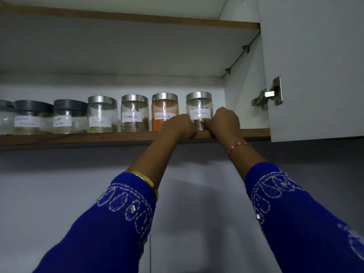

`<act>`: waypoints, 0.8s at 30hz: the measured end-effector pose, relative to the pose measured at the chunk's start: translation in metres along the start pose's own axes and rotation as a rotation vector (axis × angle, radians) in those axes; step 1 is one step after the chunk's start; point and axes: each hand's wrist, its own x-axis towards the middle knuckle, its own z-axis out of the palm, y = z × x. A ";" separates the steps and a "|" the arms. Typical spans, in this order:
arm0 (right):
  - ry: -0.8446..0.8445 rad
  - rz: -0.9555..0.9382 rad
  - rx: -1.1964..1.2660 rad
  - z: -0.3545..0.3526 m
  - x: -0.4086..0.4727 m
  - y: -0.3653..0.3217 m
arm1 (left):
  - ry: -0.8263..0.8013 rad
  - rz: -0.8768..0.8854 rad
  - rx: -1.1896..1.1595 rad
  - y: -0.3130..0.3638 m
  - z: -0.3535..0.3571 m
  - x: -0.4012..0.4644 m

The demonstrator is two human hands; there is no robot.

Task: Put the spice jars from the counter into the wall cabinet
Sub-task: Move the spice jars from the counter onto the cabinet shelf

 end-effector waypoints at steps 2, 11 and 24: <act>0.039 -0.042 0.014 -0.001 -0.011 0.000 | 0.139 0.035 0.155 0.001 0.003 -0.016; -0.038 -0.251 0.040 0.004 -0.101 0.030 | 0.385 0.229 0.067 -0.039 0.028 -0.097; -0.334 0.032 0.453 0.095 -0.330 -0.010 | 0.424 -0.241 -0.525 -0.146 0.047 -0.326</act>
